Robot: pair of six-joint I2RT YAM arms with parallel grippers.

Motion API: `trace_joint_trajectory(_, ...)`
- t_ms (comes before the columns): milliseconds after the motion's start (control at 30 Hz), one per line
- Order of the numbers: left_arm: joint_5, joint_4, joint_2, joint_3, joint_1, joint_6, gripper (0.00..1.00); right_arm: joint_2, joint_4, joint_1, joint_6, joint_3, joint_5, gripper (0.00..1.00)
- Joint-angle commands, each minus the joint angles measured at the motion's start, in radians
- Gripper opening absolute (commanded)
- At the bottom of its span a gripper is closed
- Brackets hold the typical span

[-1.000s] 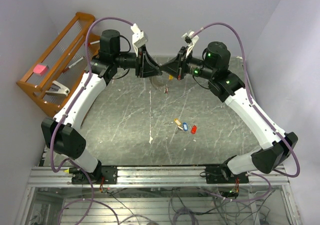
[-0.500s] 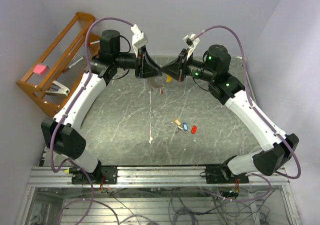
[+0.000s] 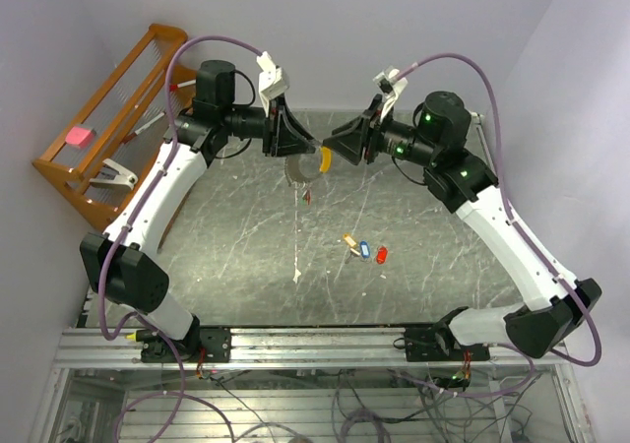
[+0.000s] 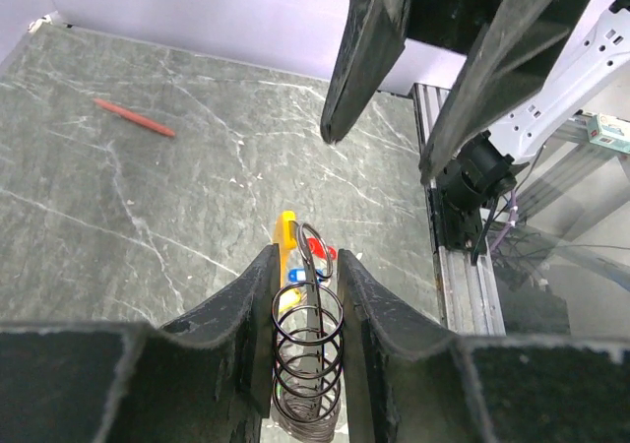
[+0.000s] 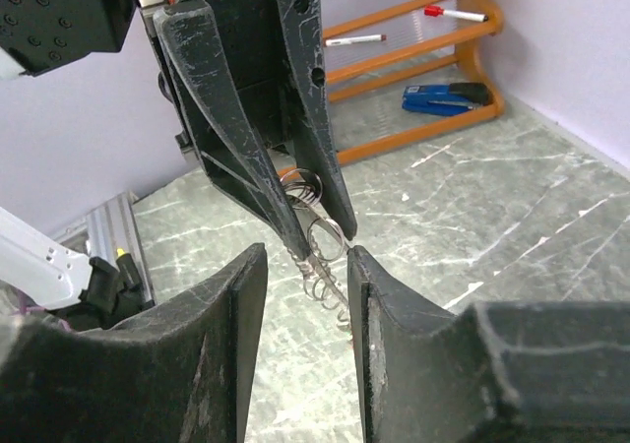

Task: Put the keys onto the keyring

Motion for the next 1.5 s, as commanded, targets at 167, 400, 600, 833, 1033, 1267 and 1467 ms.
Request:
trace_joint_trajectory(167,0.097,-0.007,-0.033,0.039,0.024,0.027,0.07,-0.066,-0.078,-0.055,-0.062,0.009,0.012,0.43)
trace_joint_trajectory(400,0.102,-0.015,-0.028,0.033,0.026,0.04,0.07,-0.034,0.043,-0.124,0.038,-0.066,-0.168,0.32)
trace_joint_trajectory(600,0.124,-0.007,-0.023,0.037,0.026,0.027,0.07,0.021,0.127,-0.125,0.101,-0.073,-0.279,0.27)
trace_joint_trajectory(833,0.112,-0.04,-0.021,0.038,0.026,0.064,0.07,0.054,0.174,-0.125,0.178,-0.056,-0.362,0.19)
trace_joint_trajectory(1033,0.122,-0.017,-0.026,0.03,0.026,0.04,0.07,0.061,0.235,-0.124,0.216,-0.077,-0.368,0.23)
trace_joint_trajectory(1267,0.126,-0.015,-0.027,0.043,0.026,0.032,0.07,0.119,0.259,-0.121,0.286,-0.069,-0.434,0.19)
trace_joint_trajectory(1467,0.132,-0.004,-0.027,0.05,0.024,0.015,0.07,0.133,0.311,-0.116,0.341,-0.088,-0.436,0.25)
